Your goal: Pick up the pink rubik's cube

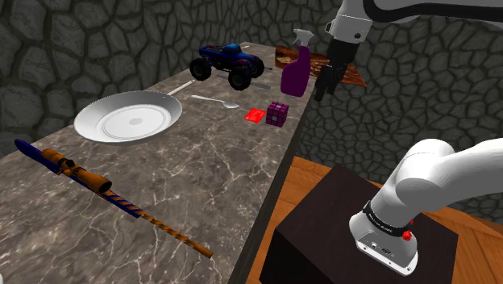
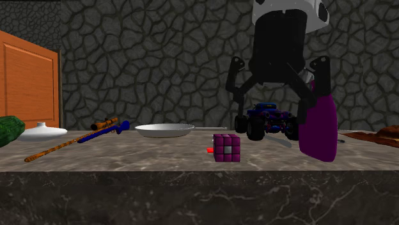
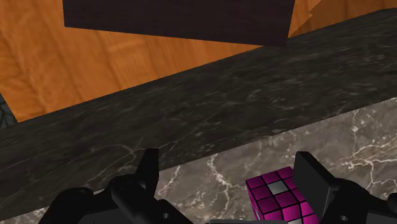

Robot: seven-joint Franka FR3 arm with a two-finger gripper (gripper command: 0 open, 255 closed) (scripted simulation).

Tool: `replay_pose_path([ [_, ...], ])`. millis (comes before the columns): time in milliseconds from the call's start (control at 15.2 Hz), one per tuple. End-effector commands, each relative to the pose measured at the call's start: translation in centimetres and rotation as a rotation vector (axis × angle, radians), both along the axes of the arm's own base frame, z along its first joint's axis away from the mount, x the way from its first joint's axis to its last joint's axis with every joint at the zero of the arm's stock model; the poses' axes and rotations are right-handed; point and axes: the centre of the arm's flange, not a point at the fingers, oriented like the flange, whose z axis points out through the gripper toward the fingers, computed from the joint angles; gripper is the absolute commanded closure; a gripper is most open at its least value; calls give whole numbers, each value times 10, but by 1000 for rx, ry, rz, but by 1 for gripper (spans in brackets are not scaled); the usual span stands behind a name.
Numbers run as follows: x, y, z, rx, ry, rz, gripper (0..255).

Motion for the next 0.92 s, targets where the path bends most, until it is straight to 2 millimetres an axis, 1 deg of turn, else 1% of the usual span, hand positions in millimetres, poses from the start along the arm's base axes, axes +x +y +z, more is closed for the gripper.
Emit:
replay_pose_path([
  [0,0,0,0,0,0,0,0],
  [594,86,95,-19,-67,31,-20,0],
  [660,91,101,-20,-71,33,-21,0],
  [858,91,101,-36,-71,33,-21,0],
])
